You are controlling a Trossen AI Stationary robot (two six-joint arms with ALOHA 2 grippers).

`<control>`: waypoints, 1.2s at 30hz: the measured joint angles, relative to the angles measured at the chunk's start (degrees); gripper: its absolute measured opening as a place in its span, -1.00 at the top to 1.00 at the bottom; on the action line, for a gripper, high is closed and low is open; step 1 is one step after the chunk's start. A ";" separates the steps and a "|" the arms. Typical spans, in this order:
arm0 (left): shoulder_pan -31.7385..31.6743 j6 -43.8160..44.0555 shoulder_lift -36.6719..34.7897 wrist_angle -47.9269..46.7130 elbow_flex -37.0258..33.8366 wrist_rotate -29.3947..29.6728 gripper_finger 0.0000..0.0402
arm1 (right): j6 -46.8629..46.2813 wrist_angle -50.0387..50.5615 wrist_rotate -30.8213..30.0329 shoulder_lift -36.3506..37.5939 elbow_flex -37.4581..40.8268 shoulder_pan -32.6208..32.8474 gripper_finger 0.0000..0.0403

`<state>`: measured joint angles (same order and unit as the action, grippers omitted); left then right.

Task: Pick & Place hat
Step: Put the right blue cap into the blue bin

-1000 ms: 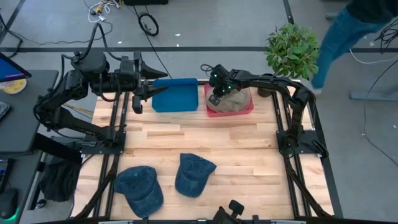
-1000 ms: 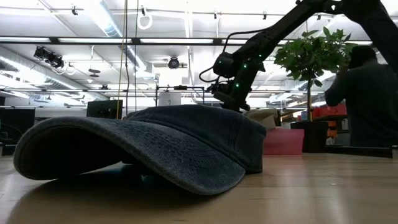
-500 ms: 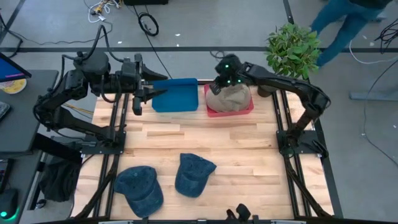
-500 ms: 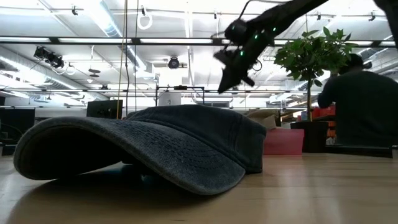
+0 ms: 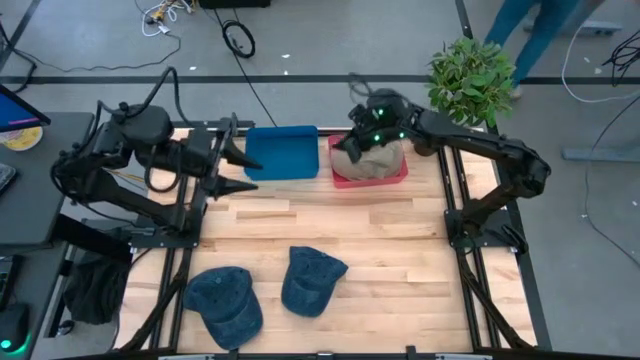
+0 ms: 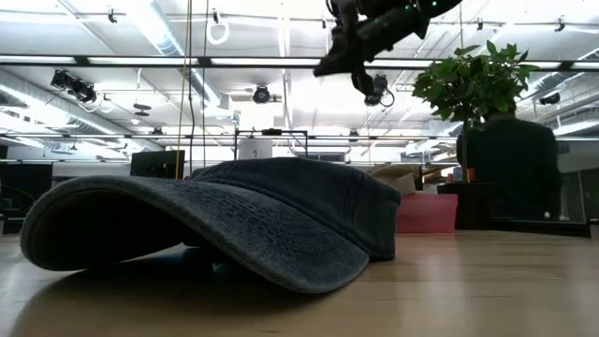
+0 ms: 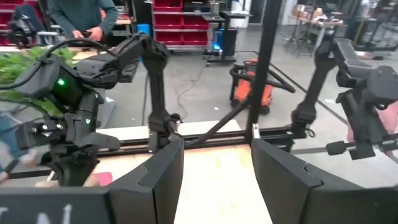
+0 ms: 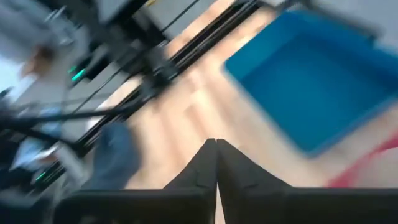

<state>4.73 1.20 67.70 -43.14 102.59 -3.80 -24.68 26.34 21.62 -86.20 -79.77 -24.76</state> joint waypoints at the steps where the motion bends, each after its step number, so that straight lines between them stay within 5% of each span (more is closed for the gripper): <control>1: 0.90 0.25 0.00 -0.05 0.00 0.24 0.04 | -0.43 -0.03 0.88 -0.22 0.02 1.23 0.93; 13: 9.57 3.31 -0.43 -0.40 0.00 7.40 0.04 | -5.48 -0.71 2.42 -0.63 4.85 11.67 0.62; 23: 15.36 8.61 -0.19 4.11 0.00 17.48 0.04 | -7.89 -1.77 7.81 -0.63 15.91 14.71 -0.01; 30: 18.23 8.27 1.17 6.90 0.02 21.40 0.04 | -11.49 -10.90 7.70 -0.63 23.77 18.16 -0.37; 36: 19.83 11.38 3.88 6.90 0.02 23.89 0.04 | -17.04 -19.49 4.92 -3.16 30.63 21.29 -0.47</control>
<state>24.56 12.58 71.59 -36.25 102.61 20.09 -41.72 6.86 26.54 -89.36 -49.14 -3.47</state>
